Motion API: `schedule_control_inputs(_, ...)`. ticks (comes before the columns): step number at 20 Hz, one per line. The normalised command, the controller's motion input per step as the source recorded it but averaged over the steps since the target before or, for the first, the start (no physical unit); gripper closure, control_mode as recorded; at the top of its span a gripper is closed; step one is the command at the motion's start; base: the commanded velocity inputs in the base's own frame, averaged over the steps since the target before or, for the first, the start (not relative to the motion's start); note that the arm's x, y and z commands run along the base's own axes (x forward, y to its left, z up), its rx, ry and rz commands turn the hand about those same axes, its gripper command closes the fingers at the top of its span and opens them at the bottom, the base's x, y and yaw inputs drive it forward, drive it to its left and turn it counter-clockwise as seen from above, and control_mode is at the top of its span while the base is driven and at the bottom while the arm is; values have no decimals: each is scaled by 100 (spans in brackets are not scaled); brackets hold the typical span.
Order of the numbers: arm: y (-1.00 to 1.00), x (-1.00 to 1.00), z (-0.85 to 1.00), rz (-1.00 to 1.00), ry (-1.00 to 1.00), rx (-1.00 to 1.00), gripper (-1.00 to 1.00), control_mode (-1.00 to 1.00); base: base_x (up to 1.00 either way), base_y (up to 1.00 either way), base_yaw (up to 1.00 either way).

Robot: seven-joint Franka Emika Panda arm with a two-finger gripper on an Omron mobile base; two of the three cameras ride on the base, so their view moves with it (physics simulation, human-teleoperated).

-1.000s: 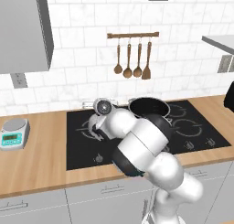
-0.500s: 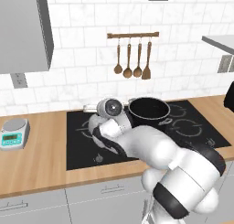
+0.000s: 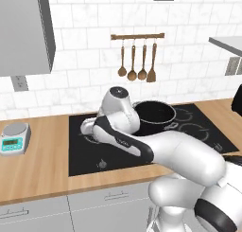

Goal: Pick the kettle from the counter and place it on a stove burner. Then turn the burner on.

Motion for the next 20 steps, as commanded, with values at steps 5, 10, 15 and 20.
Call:
schedule_control_inputs(5, 39, -9, -99, 10, 38, -12, -100, -100, 0, 0, 0)
schedule_control_inputs(10, 3, -6, -100, -7, 24, -26, -100, -100, 0, 0, 0)
schedule_control_inputs(15, -21, -5, -45, -19, 4, -2, -100, -100, 0, 0, 0)
schedule_control_inputs(20, -20, 33, -13, -7, 0, 2, -100, -100, 0, 0, 0)
